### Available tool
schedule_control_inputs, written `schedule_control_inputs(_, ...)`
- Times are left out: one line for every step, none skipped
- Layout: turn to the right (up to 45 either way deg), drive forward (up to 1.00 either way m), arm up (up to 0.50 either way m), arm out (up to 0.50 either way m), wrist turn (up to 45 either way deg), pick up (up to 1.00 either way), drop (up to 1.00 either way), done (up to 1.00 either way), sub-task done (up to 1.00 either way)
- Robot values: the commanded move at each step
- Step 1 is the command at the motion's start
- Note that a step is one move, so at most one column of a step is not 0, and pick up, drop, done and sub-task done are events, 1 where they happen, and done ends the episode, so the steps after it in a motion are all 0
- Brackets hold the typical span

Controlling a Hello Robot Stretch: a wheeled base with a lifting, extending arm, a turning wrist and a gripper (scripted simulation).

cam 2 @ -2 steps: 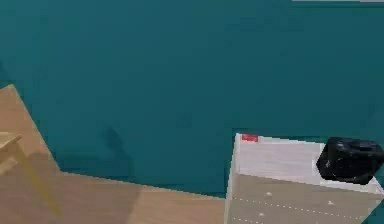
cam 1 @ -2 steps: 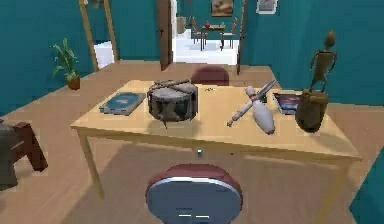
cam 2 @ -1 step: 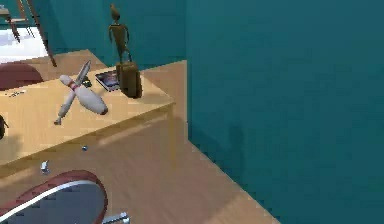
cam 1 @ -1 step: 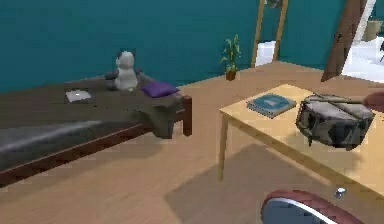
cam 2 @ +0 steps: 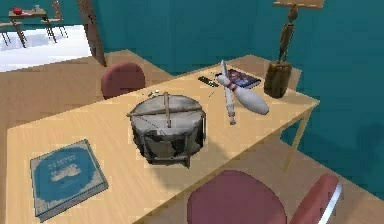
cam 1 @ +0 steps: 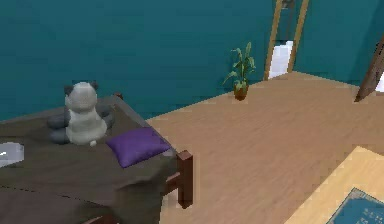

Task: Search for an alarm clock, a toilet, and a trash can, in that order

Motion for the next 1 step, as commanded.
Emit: schedule_control_inputs(-3.0, 0.00, 0.00, 0.00, 0.0, 0.00, 0.00, 0.00, 0.00)
